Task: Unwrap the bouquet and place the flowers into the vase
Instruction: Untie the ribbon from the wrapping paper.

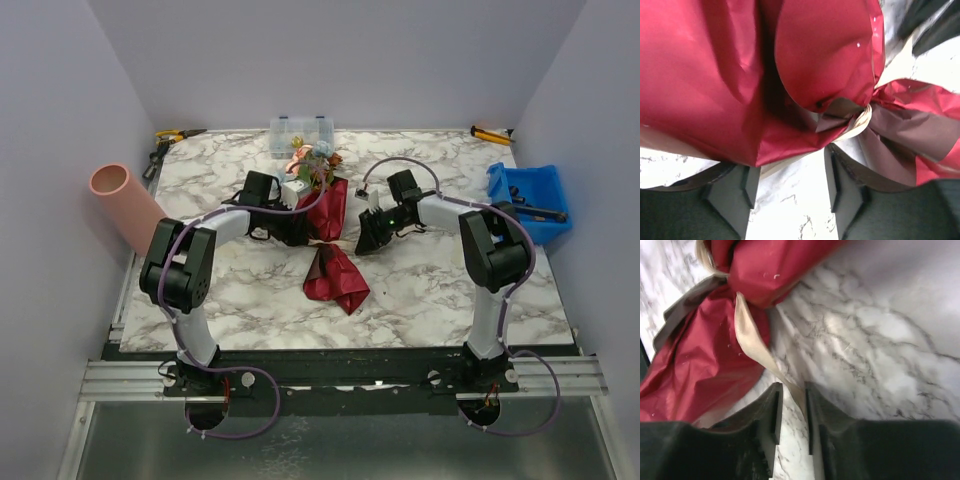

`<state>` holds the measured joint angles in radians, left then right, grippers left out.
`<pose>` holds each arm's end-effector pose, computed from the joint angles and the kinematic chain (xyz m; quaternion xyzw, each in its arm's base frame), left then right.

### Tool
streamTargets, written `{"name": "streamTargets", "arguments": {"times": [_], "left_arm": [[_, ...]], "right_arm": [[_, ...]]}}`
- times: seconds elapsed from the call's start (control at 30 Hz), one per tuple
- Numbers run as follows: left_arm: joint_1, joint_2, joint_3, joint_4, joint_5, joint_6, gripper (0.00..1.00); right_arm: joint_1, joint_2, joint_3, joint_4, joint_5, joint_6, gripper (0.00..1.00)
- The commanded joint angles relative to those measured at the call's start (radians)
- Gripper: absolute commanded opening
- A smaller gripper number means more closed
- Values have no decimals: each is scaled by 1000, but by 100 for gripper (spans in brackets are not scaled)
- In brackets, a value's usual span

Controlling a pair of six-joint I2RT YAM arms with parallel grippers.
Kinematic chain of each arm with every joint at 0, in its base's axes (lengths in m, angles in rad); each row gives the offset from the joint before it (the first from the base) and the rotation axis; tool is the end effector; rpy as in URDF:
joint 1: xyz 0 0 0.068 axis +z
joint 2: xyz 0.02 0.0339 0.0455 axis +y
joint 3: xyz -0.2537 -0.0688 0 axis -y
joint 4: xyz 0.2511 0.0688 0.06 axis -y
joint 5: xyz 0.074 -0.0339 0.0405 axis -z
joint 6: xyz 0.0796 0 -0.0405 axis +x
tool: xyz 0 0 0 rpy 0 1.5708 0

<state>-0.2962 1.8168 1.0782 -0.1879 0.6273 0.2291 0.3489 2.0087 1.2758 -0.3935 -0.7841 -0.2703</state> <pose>0.3603 -0.1588 0.1242 0.3286 0.8460 -0.3026 0.2912 0.3664 0.1931 0.1022 -0.3548 0.8329 0.3804 0.1889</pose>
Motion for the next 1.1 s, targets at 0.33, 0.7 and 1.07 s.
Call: {"name": "streamTargets", "arguments": {"times": [0.33, 0.7, 1.07], "left_arm": [[-53, 144, 171, 41, 59, -54, 47], [-55, 149, 224, 35, 34, -48, 52], [-3, -161, 73, 34, 94, -7, 80]], "right_arm": [[86, -190, -267, 87, -192, 14, 0], [148, -223, -248, 42, -232, -42, 36], [106, -469, -162, 37, 24, -45, 58]]}}
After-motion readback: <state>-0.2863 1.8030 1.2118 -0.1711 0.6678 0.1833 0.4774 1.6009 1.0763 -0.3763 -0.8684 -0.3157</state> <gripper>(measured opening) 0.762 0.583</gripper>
